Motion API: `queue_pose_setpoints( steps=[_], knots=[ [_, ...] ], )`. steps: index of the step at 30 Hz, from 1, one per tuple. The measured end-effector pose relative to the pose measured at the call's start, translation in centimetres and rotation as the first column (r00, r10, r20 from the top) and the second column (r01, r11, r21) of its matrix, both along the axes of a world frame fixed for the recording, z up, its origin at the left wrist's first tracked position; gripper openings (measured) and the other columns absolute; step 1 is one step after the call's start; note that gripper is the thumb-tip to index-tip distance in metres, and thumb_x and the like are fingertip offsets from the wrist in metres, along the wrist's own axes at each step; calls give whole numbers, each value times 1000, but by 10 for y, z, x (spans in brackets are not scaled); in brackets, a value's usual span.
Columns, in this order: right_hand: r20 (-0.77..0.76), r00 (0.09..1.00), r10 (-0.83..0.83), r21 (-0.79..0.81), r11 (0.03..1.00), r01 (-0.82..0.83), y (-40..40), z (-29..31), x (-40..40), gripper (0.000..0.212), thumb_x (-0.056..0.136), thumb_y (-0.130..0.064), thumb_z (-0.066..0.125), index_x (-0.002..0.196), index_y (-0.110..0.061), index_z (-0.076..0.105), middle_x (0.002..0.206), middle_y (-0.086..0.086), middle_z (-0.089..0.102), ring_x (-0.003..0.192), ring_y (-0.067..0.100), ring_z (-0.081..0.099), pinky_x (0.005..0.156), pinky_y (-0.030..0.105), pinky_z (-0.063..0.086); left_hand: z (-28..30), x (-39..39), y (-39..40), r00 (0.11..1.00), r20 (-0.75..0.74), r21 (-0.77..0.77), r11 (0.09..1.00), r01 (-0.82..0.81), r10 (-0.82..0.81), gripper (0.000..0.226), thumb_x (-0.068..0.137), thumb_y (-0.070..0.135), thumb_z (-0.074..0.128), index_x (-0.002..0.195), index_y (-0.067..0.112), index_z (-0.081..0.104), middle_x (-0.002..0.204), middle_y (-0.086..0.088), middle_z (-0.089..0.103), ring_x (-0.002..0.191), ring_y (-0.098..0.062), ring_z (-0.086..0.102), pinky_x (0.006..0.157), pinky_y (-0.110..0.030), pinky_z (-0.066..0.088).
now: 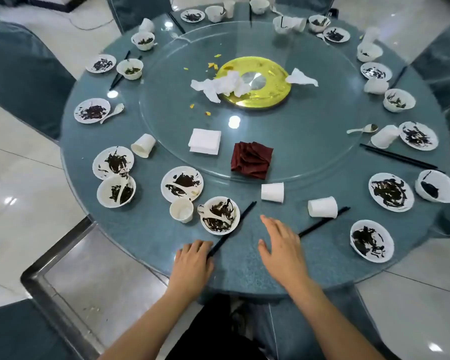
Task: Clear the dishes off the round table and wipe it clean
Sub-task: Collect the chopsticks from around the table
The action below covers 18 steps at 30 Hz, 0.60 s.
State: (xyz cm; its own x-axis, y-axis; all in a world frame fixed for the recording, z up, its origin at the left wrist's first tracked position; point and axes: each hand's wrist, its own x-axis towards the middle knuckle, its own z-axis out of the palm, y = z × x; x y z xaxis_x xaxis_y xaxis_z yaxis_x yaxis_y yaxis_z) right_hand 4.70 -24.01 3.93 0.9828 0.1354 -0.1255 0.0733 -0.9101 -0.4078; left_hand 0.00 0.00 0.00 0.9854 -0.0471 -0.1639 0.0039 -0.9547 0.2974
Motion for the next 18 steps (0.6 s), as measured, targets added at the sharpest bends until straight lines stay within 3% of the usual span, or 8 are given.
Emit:
queue_pose_setpoints(
  steps=[4, 11, 15, 18],
  knots=[
    [-50, 999, -16, -35, 999, 14, 0, -9, -1, 59, 93, -30, 58, 149, -22, 41, 137, 1, 54, 123, 25, 53, 104, 43, 43, -6, 16, -11, 995, -97, 36, 999, 2, 1, 33, 74, 26, 82, 104, 19, 69, 91, -2, 66, 78, -31, 65, 66, -43, 56],
    [-111, 993, -42, -59, 998, 36, 0, -21, -9, 56, 94, -30, 58, 148, -23, 43, 129, 1, 55, 117, 25, 53, 102, 43, 42, -22, 20, -19, 983, -171, 49, 997, -54, 61, 25, 77, 22, 82, 95, 13, 67, 88, -8, 63, 78, -35, 62, 63, -42, 54],
    [-133, 990, -44, -57, 998, 37, 0, -21, -16, 55, 97, -32, 54, 150, -26, 39, 126, -1, 52, 117, 21, 51, 104, 40, 39, -19, 19, -23, 961, -242, 6, 991, -133, 130, 24, 95, 27, 63, 116, 15, 61, 112, -7, 62, 105, -33, 58, 83, -43, 49],
    [-163, 986, -45, -62, 997, 36, 0, -21, -21, 54, 97, -32, 52, 149, -27, 38, 124, -1, 51, 113, 22, 53, 104, 41, 39, -18, 18, -27, 949, -275, -12, 986, -164, 155, 28, 97, 28, 58, 120, 14, 57, 120, -6, 58, 112, -30, 56, 87, -40, 48]
  ],
)
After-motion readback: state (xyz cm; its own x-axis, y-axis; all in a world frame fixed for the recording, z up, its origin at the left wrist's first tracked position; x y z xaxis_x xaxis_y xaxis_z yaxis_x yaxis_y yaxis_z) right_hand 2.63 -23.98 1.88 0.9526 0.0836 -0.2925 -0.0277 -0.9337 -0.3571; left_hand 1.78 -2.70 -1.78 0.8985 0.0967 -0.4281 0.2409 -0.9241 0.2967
